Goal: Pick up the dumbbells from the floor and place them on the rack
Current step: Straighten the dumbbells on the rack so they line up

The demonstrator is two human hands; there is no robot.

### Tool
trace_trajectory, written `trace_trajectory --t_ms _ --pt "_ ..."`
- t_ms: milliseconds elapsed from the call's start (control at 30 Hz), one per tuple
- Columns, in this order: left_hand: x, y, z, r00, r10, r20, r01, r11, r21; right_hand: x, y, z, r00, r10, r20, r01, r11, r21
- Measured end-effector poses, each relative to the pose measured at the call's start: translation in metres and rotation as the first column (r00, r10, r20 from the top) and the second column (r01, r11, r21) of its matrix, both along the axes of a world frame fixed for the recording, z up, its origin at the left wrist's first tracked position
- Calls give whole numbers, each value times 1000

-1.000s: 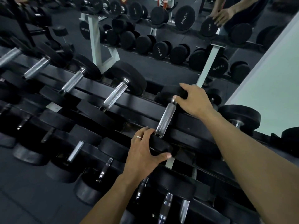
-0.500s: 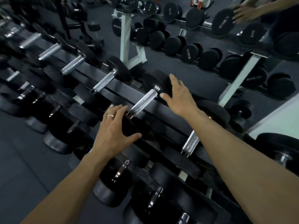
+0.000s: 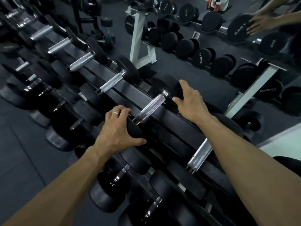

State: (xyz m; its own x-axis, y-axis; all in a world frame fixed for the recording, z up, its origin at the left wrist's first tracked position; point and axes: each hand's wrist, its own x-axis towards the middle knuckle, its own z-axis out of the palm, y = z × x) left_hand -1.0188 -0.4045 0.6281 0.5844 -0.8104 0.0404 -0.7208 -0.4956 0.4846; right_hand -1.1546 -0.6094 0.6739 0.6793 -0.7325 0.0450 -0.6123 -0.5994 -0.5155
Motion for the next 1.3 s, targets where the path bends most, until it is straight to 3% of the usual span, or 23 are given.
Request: trace_trajectory --t_ms 633,800,933,1133,1300 --pt "-11 -1 0 998 35 -46 -35 999 3 9 -6 15 998 -54 -17 56 983 173" --pt "4 11 0 983 -69 -168 69 998 -7 53 14 32 1000 -14 13 14 1000 -14" --pt "47 30 -1 971 -63 -231 34 991 -127 108 38 36 998 49 -39 -56 979 -198" --pt "140 34 -2 995 11 -103 -28 985 -172 176 53 19 999 18 -28 -18 1000 6" --pt "201 22 -14 987 -42 -157 38 999 -25 217 39 7 994 -86 -69 92 993 78"
